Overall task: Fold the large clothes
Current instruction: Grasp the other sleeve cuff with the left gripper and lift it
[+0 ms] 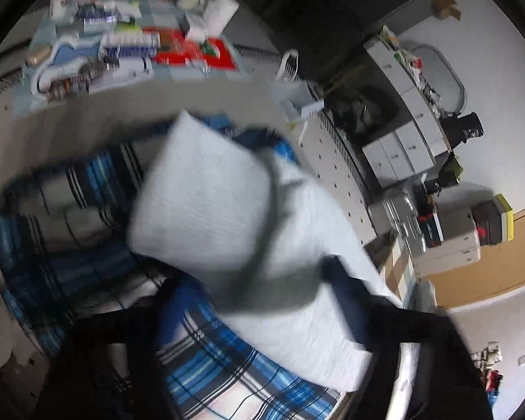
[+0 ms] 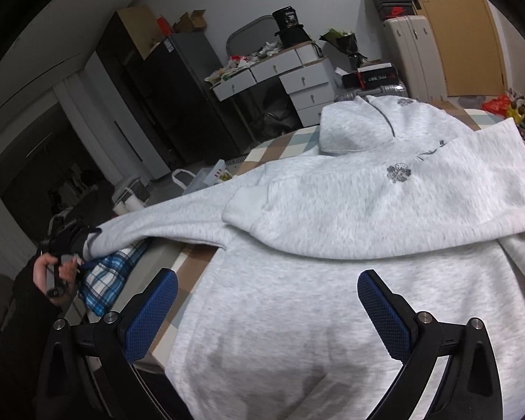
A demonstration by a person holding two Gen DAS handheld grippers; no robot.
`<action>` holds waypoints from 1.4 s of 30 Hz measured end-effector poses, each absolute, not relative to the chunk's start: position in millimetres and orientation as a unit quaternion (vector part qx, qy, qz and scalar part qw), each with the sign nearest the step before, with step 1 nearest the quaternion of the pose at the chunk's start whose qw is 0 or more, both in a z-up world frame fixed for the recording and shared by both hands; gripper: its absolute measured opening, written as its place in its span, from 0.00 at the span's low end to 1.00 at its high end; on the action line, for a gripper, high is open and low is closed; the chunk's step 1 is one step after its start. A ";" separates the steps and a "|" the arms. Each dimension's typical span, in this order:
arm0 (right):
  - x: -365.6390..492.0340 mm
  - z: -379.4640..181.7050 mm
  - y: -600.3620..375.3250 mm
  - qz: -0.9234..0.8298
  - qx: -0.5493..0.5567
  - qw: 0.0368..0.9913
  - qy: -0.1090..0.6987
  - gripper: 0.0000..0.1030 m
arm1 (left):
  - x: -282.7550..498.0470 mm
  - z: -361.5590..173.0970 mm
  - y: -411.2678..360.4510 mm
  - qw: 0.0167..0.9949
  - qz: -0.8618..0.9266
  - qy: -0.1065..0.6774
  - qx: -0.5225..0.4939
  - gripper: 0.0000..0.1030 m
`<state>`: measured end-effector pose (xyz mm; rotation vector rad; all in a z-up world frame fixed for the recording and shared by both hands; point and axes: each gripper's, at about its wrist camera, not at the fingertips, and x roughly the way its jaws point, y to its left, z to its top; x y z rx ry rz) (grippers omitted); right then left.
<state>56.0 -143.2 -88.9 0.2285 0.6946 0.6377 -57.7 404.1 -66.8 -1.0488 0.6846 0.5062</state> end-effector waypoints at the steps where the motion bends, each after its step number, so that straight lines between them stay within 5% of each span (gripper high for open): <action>1: 55.8 -88.8 -142.4 0.306 0.109 0.885 0.334 1.00 | -63.7 -61.4 407.5 0.786 0.233 0.312 -0.479 0.46; 4: 54.6 -88.8 -140.1 0.307 0.100 0.885 0.335 1.00 | -62.5 -38.6 400.8 0.818 0.232 0.297 -0.434 0.30; 8: 52.9 -88.4 -136.2 0.310 0.092 0.886 0.333 1.00 | -58.3 -10.0 372.9 0.881 0.200 0.256 -0.345 0.29; 11: 51.9 -89.1 -133.6 0.311 0.085 0.886 0.334 1.00 | -60.9 -27.1 378.0 0.877 0.202 0.260 -0.350 0.38; 13: 51.6 -90.0 -132.7 0.311 0.082 0.885 0.336 1.00 | -62.1 -48.2 392.4 0.850 0.211 0.275 -0.396 0.57; 16: 52.4 -91.4 -132.3 0.310 0.079 0.884 0.340 1.00 | -61.4 -84.6 410.4 0.797 0.210 0.299 -0.482 0.57; 20: 54.0 -93.7 -131.5 0.309 0.077 0.883 0.345 1.00 | -58.0 -75.6 397.4 0.819 0.202 0.301 -0.444 0.57; 23: 54.4 -94.3 -131.1 0.308 0.075 0.883 0.346 1.00 | -58.2 -54.6 386.5 0.848 0.206 0.287 -0.394 0.25; 34: 59.5 -95.3 -142.2 0.290 0.088 0.885 0.353 1.00 | -13.3 55.6 322.8 0.915 0.130 0.228 -0.305 0.18; 42: 75.8 -94.5 -192.7 0.230 0.171 0.889 0.358 1.00 | 53.0 147.2 124.8 0.954 -0.041 0.229 -0.189 0.18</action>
